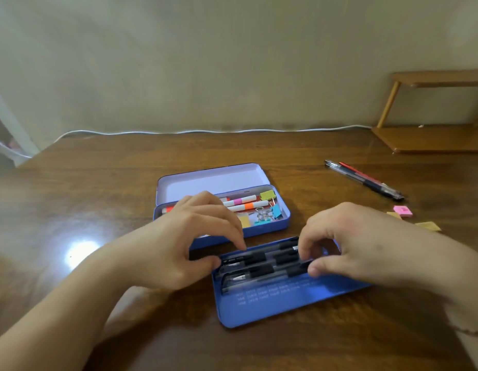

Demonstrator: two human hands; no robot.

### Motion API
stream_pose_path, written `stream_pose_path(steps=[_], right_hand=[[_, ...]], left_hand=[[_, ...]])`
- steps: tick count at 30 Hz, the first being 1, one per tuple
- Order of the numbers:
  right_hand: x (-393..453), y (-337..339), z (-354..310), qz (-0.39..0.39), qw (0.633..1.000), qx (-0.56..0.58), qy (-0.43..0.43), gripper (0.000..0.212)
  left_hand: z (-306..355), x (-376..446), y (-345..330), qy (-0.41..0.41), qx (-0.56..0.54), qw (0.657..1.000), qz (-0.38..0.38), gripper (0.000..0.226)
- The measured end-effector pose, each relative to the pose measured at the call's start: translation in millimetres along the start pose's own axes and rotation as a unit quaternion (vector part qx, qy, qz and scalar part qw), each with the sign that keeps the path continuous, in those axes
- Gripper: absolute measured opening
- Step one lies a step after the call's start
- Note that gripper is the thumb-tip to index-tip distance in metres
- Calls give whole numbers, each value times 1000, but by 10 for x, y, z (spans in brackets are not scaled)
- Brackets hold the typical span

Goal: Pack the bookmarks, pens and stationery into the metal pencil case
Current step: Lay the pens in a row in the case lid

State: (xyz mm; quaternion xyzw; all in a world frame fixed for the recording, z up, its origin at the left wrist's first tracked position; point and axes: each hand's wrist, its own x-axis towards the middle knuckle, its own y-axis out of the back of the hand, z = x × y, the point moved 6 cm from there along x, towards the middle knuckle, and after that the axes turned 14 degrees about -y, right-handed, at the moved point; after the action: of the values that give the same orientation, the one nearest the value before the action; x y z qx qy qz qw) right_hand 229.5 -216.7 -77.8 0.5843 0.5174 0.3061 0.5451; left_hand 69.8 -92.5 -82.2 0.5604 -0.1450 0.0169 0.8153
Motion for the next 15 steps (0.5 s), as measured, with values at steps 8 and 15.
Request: stream_pose_path(steps=[8,15], right_hand=[[25,-47,-32,-2,1000,-30,-8,20],[27,-56,-69,18,999,-45,16,19]], left_hand=[[0,-11,-74,17,-1,998,-54,33],[-38,-35,-89,9,5,998,-68,31]])
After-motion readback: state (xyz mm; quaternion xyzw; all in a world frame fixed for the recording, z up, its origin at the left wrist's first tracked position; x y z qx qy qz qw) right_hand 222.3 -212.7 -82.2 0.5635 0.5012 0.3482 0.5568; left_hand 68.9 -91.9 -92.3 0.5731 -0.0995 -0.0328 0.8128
